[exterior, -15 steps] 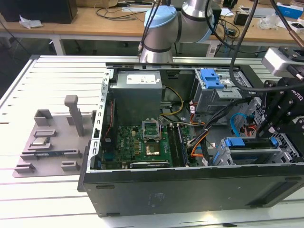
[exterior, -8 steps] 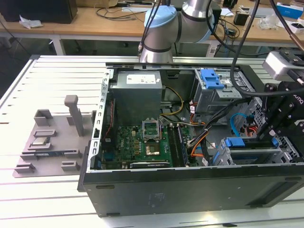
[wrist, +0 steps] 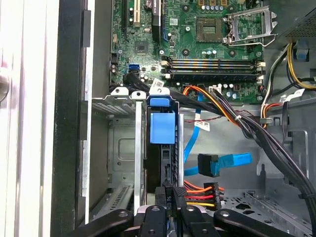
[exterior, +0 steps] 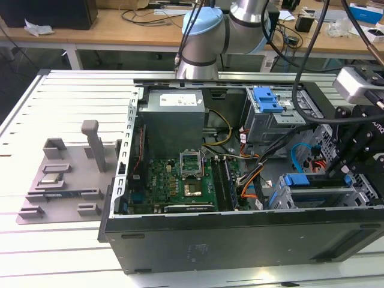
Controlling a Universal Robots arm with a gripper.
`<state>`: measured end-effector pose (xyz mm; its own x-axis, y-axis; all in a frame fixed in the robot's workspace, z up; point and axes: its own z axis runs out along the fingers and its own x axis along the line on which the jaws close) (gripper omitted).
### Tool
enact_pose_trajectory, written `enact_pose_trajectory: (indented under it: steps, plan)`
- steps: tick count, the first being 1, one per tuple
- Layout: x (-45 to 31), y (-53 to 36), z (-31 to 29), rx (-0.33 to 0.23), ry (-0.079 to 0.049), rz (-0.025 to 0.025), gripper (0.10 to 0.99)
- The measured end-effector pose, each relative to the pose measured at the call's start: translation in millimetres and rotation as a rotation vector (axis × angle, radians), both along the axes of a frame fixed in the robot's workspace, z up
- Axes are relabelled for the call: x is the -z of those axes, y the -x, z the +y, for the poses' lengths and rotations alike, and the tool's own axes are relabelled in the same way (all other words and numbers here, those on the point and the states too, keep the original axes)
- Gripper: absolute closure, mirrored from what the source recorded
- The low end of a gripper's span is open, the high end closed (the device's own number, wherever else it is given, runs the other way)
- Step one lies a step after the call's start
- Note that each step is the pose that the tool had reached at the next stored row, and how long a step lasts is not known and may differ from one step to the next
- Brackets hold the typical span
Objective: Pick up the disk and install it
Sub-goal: 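Insert the first disk wire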
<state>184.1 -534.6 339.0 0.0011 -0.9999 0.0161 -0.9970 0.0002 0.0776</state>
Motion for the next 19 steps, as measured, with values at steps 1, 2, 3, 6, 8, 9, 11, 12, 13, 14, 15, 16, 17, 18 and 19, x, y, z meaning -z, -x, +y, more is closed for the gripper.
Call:
enact_pose_trajectory:
  steps: [1, 2, 3, 6, 8, 9, 11, 12, 13, 14, 15, 16, 17, 18, 19]
  plan:
    - [-2.9, -0.1, 0.1, 0.0, -0.001, -0.0005, 0.91]
    - [-6.7, 0.0, 0.4, 0.0, 0.0, -0.0004, 0.91]
    - [-7.4, 0.0, 0.7, 0.0, -0.001, -0.0004, 0.91]
    - [-7.1, 0.0, 0.7, 0.0, -0.016, -0.0004, 0.91]
    - [-5.8, 0.0, 0.7, 0.0, -0.019, -0.0004, 0.91]
    - [-5.3, 0.0, 0.7, 0.0, -0.02, -0.0004, 0.91]
    - [-4.5, 0.0, 0.6, 0.0, -0.02, -0.0004, 0.91]
    - [-3.9, 0.0, 0.6, 0.0, -0.02, -0.0004, 0.91]
    - [-3.4, 0.0, 0.5, 0.0, -0.02, -0.0004, 0.91]
    - [-1.6, 0.0, -0.3, 0.0, -0.02, -0.0004, 0.91]
    - [-0.4, 0.0, -0.7, 0.0, -0.02, -0.0004, 0.91]
    - [0.5, 0.0, -1.0, 0.0, -0.02, -0.0004, 0.91]
    - [2.0, 0.0, -1.3, 0.0, -0.02, -0.0004, 0.91]
    - [3.2, 0.0, -1.6, 0.0, -0.02, -0.0005, 0.91]
    - [4.1, 0.0, -1.8, 0.0, -0.019, -0.0005, 0.91]
